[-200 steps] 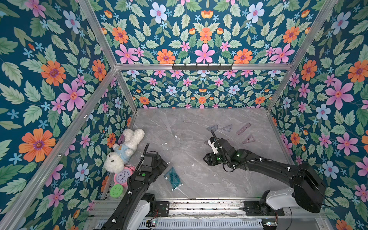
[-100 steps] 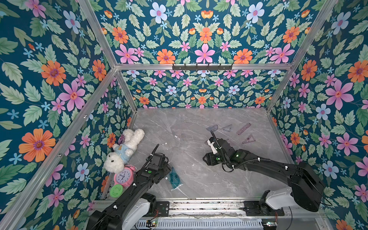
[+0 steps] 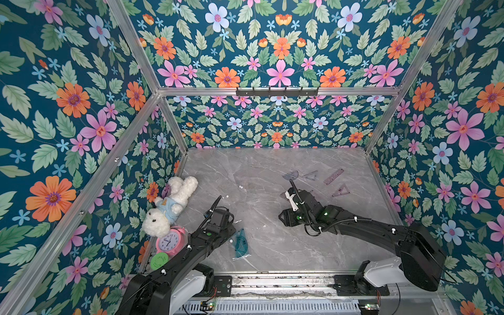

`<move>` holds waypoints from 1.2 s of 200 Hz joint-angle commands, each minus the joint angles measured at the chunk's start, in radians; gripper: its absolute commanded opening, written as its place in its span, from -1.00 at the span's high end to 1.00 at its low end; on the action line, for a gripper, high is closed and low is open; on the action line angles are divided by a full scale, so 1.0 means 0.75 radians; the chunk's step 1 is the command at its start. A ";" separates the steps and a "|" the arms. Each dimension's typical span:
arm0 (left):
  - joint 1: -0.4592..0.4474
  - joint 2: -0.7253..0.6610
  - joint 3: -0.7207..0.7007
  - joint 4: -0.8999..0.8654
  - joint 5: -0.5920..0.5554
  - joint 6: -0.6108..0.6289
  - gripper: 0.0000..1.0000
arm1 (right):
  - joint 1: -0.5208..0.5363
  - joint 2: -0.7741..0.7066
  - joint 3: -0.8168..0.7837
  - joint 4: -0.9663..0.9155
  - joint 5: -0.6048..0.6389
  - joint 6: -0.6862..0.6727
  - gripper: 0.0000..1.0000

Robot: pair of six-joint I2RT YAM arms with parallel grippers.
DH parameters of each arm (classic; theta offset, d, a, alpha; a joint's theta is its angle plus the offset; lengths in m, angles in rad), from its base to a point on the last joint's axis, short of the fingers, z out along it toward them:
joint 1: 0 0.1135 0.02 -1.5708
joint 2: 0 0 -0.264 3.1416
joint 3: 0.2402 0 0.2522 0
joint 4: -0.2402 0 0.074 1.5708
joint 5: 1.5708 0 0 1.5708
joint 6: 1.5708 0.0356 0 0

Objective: Open the ruler set and take out the ruler
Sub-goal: Pick up the ruler set bag from the center of the board.

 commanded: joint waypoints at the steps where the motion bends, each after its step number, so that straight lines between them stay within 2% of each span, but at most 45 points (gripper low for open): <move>1: -0.008 0.025 -0.014 -0.028 0.042 -0.026 0.21 | 0.001 -0.009 -0.001 0.008 0.031 0.022 -0.25; 16: -0.019 0.040 -0.024 0.010 0.059 -0.037 0.26 | 0.003 -0.004 -0.003 0.013 0.030 0.026 -0.25; 52: -0.055 0.084 -0.027 0.074 0.068 -0.063 0.59 | 0.000 0.018 -0.002 0.023 0.020 0.040 -0.24; 152: -0.087 0.145 -0.038 0.140 0.073 -0.072 1.00 | 0.000 0.052 0.005 0.027 0.021 0.050 -0.24; 203: -0.087 0.135 -0.015 0.163 0.062 -0.041 1.00 | 0.002 0.082 0.009 0.064 -0.025 0.091 -0.24; 234: -0.087 0.090 0.049 0.102 0.005 0.045 1.00 | 0.001 0.122 0.016 0.100 -0.102 0.123 -0.24; 240: -0.086 0.076 0.068 0.063 -0.014 0.067 0.78 | 0.002 0.129 0.016 0.102 -0.112 0.126 -0.24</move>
